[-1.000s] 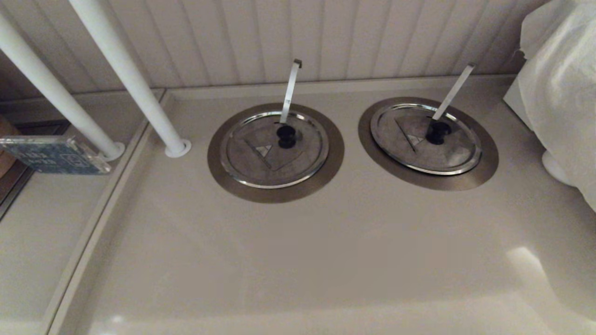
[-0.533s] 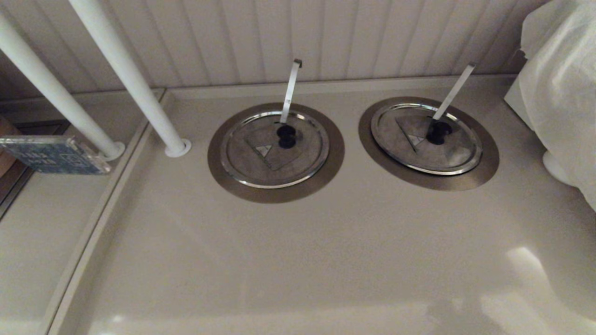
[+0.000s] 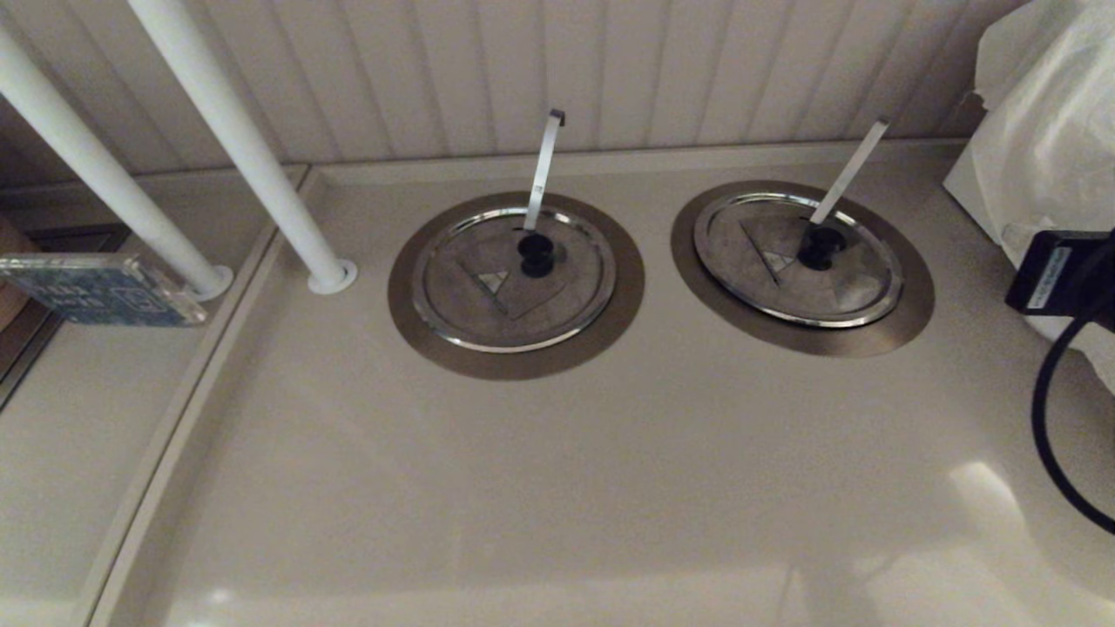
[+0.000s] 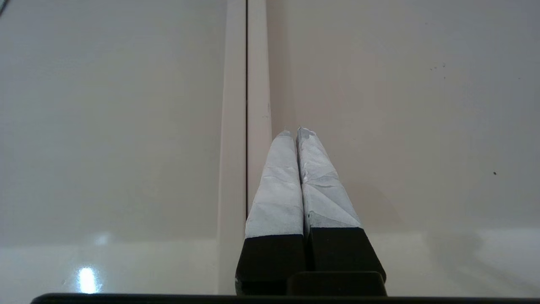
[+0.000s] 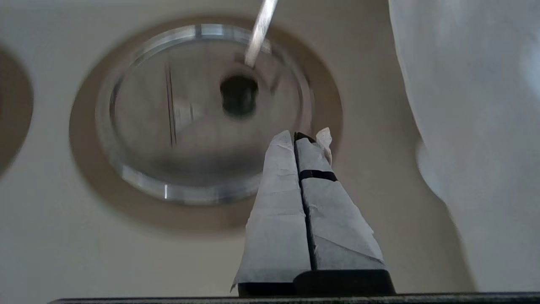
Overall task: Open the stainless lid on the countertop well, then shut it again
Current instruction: Open the lid
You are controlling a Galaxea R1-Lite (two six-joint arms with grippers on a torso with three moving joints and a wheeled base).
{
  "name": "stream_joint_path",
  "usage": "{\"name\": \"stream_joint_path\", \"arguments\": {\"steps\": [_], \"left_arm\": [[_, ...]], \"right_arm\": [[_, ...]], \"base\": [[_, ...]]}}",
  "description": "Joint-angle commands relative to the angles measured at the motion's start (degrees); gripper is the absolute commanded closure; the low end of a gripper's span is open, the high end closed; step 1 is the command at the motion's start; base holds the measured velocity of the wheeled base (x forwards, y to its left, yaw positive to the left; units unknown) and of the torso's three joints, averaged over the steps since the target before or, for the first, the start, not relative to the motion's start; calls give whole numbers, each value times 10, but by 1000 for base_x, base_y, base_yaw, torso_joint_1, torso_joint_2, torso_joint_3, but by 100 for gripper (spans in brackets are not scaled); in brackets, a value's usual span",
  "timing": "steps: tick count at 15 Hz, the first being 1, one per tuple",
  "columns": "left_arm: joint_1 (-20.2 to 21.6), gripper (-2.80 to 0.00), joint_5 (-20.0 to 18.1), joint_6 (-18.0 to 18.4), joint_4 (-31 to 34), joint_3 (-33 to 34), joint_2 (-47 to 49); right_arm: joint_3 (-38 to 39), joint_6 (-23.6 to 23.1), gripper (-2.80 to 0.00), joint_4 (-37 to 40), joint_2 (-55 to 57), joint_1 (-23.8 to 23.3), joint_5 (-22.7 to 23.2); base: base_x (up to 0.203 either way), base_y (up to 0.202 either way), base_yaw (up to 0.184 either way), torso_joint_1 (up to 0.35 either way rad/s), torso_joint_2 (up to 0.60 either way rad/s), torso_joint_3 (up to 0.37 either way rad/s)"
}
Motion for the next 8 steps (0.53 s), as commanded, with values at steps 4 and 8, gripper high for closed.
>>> {"name": "stream_joint_path", "arguments": {"steps": [4,8], "left_arm": [[0,0,0,0,-1,0,0],[0,0,0,1,0,0,0]], "right_arm": [[-59,-16,-280,-89,179,7,-22],[-128,-13,-280,-44,183,6,-46]], "base": [[0,0,0,0,0,0],[0,0,0,0,0,0]]}}
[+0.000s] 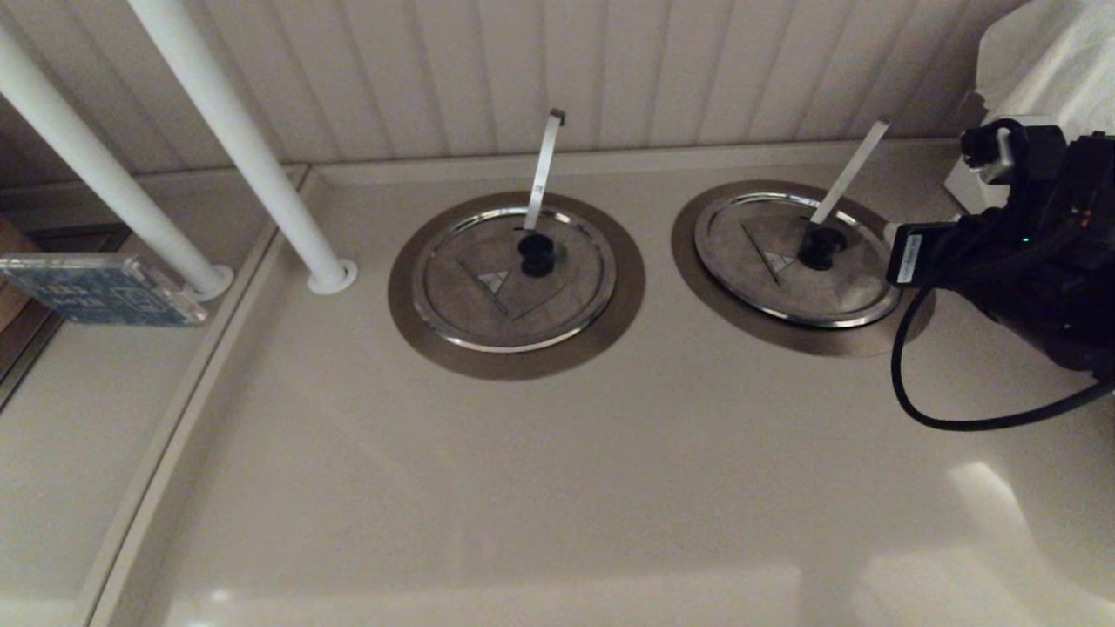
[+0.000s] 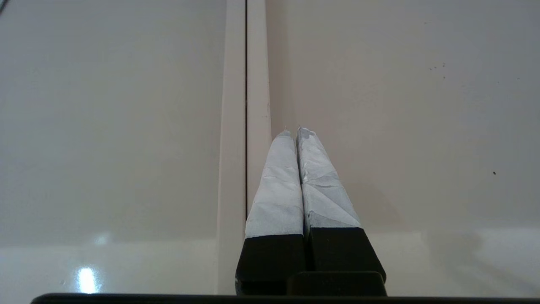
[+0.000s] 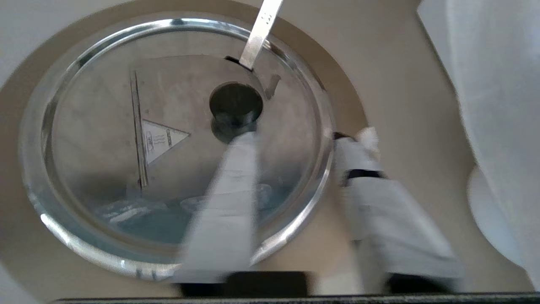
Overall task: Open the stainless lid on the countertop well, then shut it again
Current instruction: Open the lid
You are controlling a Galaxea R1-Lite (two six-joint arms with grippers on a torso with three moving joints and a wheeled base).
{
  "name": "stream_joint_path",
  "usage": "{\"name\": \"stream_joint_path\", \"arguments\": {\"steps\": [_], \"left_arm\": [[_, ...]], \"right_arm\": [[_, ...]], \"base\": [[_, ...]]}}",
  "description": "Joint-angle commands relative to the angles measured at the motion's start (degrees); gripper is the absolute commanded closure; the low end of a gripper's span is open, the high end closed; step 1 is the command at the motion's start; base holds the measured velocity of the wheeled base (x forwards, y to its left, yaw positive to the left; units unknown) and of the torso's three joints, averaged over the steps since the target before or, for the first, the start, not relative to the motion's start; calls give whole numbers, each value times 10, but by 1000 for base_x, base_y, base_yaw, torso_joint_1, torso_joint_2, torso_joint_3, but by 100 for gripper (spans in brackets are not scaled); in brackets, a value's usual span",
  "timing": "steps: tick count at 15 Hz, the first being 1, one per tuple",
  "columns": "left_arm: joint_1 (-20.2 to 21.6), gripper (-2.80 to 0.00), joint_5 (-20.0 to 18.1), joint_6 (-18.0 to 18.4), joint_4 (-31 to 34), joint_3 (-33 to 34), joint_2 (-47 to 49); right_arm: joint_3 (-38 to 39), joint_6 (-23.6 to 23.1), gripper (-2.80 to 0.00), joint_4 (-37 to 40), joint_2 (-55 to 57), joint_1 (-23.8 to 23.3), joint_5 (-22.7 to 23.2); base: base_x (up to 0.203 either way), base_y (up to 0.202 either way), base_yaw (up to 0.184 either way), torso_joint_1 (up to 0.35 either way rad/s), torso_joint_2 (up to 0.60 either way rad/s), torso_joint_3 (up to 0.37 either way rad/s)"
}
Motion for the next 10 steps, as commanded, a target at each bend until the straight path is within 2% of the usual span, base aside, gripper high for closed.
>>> {"name": "stream_joint_path", "arguments": {"steps": [1,3,4,7,10], "left_arm": [[0,0,0,0,-1,0,0],[0,0,0,0,-1,0,0],[0,0,0,0,0,0,0],[0,0,0,0,0,0,0],[0,0,0,0,-1,0,0]], "right_arm": [[-32,13,-280,0,18,-2,-1],[-42,42,-280,-13,55,-4,4],[-45,51,-280,-39,76,-5,7],[-66,64,-280,-187,167,-23,16],[-80,90,-280,-229,205,-37,43]], "base": [[0,0,0,0,0,0],[0,0,0,0,0,0],[0,0,0,0,0,0],[0,0,0,0,0,0],[0,0,0,0,0,0]]}}
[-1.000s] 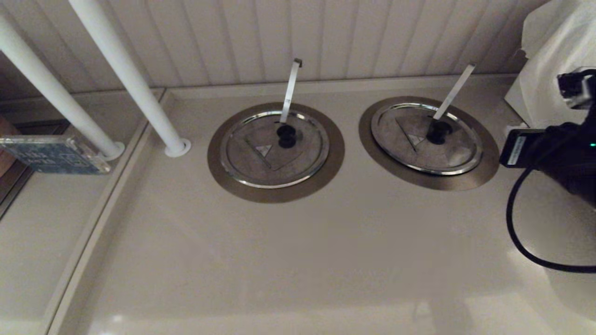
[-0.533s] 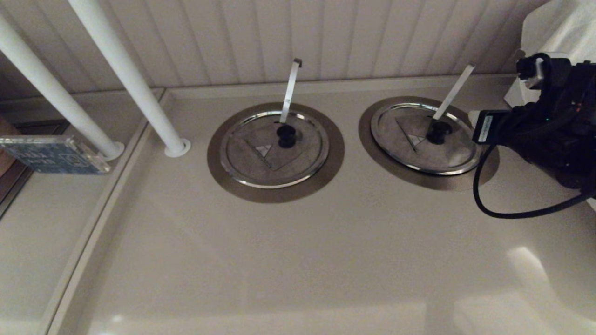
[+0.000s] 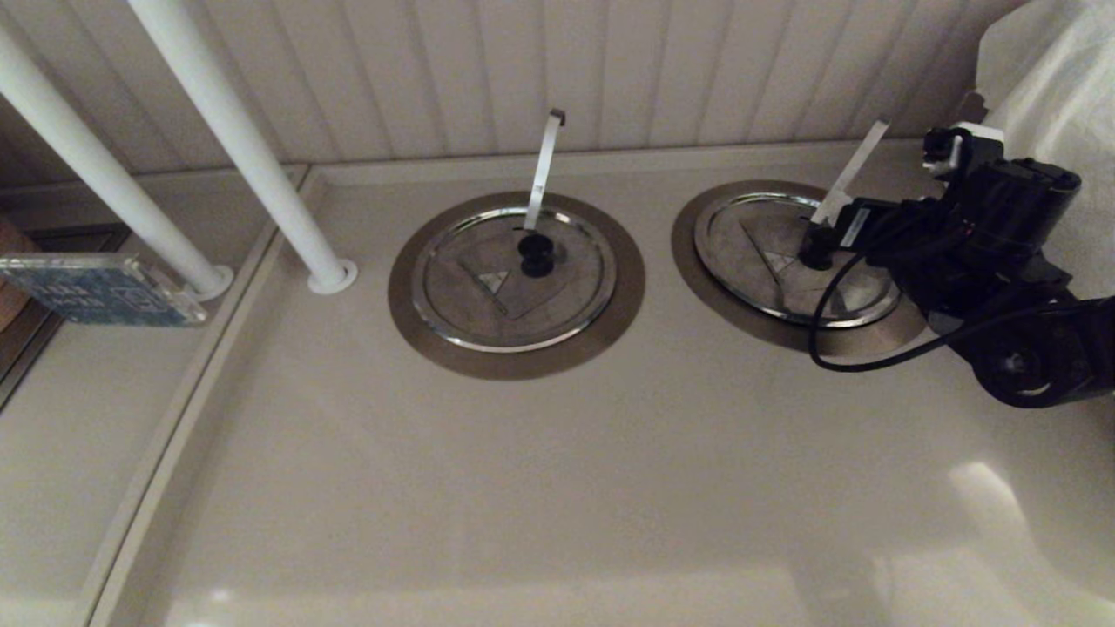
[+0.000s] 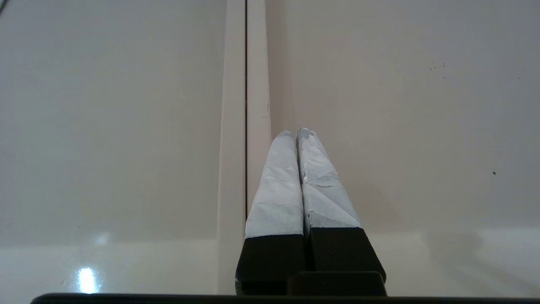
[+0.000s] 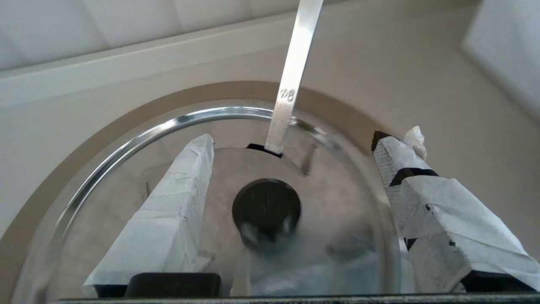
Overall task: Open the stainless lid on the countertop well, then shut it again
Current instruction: Open the lid
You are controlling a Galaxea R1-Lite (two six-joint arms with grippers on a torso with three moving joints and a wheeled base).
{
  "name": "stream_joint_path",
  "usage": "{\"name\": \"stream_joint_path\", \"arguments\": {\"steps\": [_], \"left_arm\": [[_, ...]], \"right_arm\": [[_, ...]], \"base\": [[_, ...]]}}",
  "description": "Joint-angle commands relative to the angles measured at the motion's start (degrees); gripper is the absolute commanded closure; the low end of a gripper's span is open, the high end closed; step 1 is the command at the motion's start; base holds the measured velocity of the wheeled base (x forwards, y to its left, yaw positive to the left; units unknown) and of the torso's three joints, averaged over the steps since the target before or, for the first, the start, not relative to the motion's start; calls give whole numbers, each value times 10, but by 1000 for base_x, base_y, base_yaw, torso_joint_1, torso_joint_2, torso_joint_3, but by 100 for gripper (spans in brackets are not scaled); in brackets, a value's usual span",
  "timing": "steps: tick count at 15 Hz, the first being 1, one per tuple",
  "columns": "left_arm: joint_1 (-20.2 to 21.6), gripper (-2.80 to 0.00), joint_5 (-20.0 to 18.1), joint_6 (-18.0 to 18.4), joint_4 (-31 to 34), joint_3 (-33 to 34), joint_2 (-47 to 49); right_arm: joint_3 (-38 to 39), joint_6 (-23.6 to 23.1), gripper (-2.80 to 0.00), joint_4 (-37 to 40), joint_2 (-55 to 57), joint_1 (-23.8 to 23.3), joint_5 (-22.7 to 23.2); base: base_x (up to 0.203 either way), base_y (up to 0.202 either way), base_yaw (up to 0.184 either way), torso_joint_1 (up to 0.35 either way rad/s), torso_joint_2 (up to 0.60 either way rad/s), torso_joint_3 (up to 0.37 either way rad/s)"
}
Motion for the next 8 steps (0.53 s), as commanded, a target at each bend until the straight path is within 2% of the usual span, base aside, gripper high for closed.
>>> {"name": "stream_joint_path", "arguments": {"steps": [1,4,8], "left_arm": [[0,0,0,0,0,0,0],[0,0,0,0,0,0,0],[0,0,0,1,0,0,0]], "right_arm": [[-11,11,-280,-8,31,-4,1],[-42,50,-280,-5,54,-3,1],[-49,51,-280,-2,58,4,1]], "base": [[0,0,0,0,0,0],[0,0,0,0,0,0],[0,0,0,0,0,0]]}}
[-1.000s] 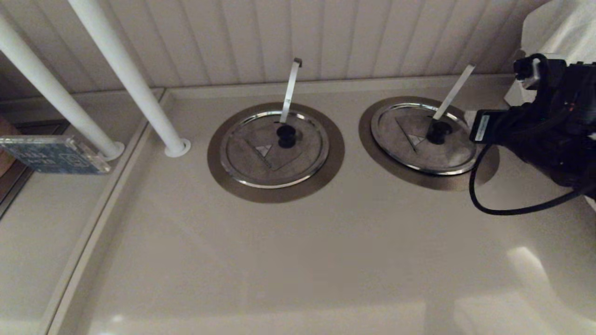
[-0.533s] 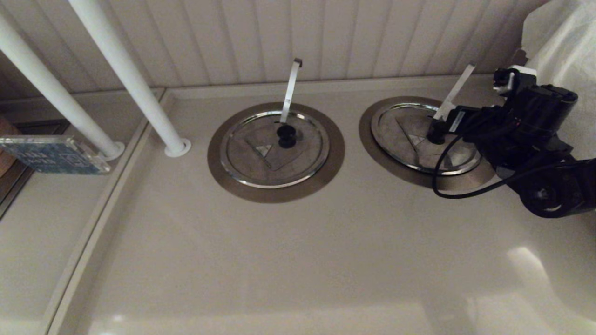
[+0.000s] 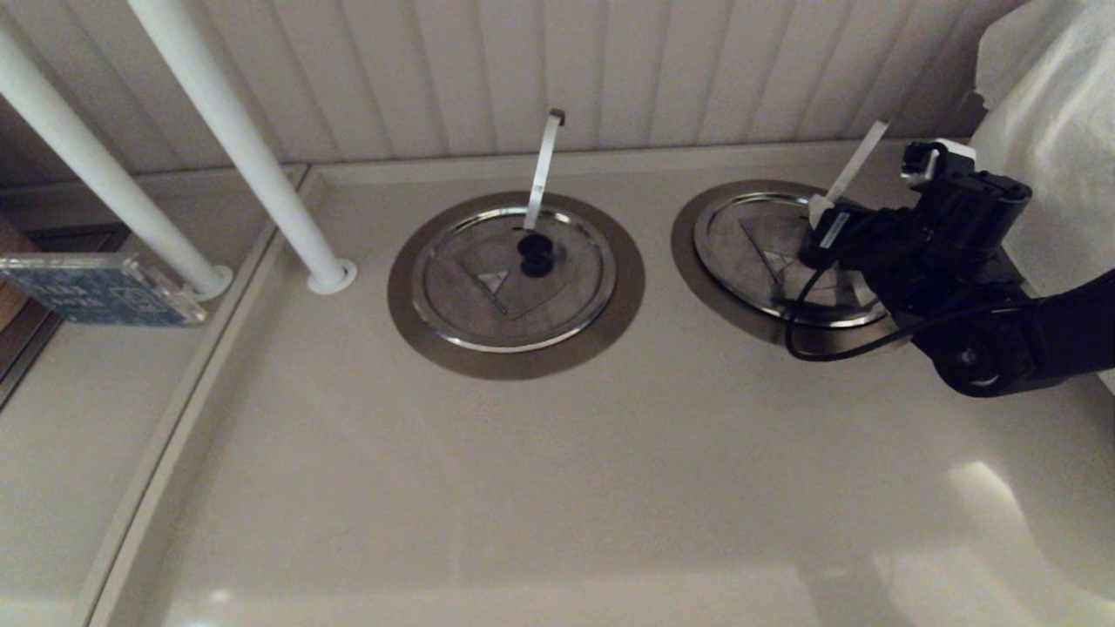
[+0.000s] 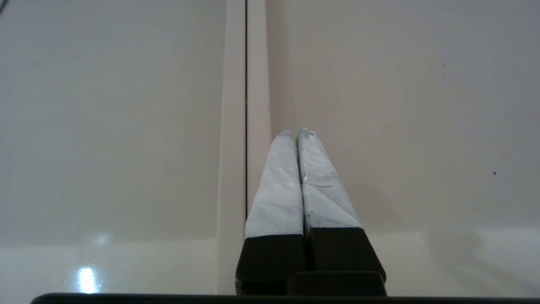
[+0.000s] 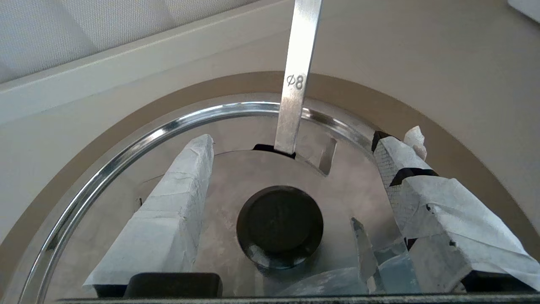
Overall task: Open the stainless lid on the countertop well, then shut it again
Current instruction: Open the lid
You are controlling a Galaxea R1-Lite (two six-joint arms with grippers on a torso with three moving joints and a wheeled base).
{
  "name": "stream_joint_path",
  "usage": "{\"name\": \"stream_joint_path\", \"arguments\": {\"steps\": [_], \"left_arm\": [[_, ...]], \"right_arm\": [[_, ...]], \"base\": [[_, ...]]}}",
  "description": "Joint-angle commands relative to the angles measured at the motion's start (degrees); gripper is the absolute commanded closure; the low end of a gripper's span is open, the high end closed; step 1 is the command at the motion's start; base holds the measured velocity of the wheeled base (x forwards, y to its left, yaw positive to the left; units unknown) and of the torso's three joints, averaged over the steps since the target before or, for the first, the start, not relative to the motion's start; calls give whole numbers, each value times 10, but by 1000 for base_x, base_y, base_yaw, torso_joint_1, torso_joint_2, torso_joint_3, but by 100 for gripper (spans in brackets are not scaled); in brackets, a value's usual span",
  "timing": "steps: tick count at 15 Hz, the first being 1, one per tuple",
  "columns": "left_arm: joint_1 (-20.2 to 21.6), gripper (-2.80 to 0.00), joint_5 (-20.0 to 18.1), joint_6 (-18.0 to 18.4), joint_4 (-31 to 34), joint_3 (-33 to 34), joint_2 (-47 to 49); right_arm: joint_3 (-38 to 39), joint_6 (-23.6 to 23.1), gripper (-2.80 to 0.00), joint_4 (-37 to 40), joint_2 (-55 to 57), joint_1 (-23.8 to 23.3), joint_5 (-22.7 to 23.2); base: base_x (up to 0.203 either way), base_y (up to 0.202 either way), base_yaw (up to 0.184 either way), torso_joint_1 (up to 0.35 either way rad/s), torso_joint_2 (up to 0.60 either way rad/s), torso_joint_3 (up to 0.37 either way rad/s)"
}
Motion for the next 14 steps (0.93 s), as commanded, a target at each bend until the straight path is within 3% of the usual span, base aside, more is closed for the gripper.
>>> {"name": "stream_joint_path", "arguments": {"steps": [1,14], "left_arm": [[0,0,0,0,0,0,0],[0,0,0,0,-1,0,0]], "right_arm": [[-2,-1,-280,-2,10,6,-1],[8,0,-280,-3,29,26,-4]], "base": [[0,0,0,0,0,0],[0,0,0,0,0,0]]}}
